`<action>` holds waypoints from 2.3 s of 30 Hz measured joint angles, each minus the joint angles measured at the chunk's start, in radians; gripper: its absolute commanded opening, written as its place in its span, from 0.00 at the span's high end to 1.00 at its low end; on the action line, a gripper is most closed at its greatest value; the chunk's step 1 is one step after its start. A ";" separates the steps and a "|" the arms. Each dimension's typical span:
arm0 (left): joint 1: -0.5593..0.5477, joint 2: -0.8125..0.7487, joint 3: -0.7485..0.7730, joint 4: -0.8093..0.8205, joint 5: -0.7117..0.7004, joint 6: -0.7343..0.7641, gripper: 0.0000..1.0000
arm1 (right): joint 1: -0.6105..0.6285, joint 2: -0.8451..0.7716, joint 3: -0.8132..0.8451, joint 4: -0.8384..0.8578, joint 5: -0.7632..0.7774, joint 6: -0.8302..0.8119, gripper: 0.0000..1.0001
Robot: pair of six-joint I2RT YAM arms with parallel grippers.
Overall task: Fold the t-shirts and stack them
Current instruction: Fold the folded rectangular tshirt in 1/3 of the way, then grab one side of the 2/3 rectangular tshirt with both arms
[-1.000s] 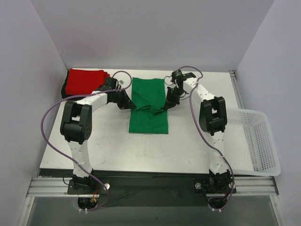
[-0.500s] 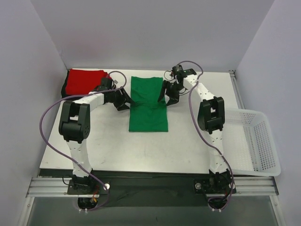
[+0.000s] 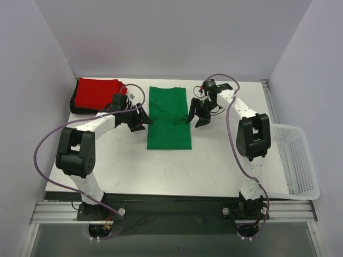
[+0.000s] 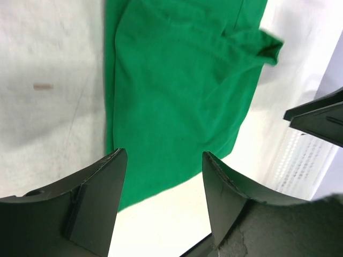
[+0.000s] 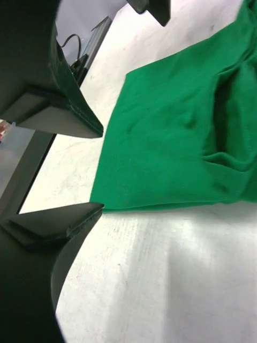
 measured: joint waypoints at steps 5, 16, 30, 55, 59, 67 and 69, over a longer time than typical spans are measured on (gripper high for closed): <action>-0.038 -0.065 -0.102 -0.009 -0.029 0.029 0.33 | 0.013 -0.122 -0.215 0.065 -0.009 0.006 0.60; -0.059 -0.169 -0.265 -0.039 -0.087 0.052 0.39 | 0.089 -0.150 -0.439 0.159 -0.009 0.028 0.60; -0.079 -0.220 -0.352 -0.043 -0.100 0.051 0.40 | 0.092 -0.138 -0.475 0.222 0.032 0.027 0.66; -0.085 -0.143 -0.356 0.054 -0.077 -0.011 0.55 | 0.093 -0.126 -0.491 0.240 0.034 0.030 0.85; -0.087 -0.132 -0.354 0.059 -0.074 -0.019 0.63 | 0.093 -0.126 -0.494 0.243 0.034 0.031 0.88; -0.089 -0.109 -0.366 0.097 -0.056 -0.026 0.85 | 0.095 -0.126 -0.497 0.247 0.031 0.033 0.98; -0.089 -0.101 -0.365 0.110 -0.046 -0.027 0.92 | 0.098 -0.126 -0.497 0.247 0.031 0.034 1.00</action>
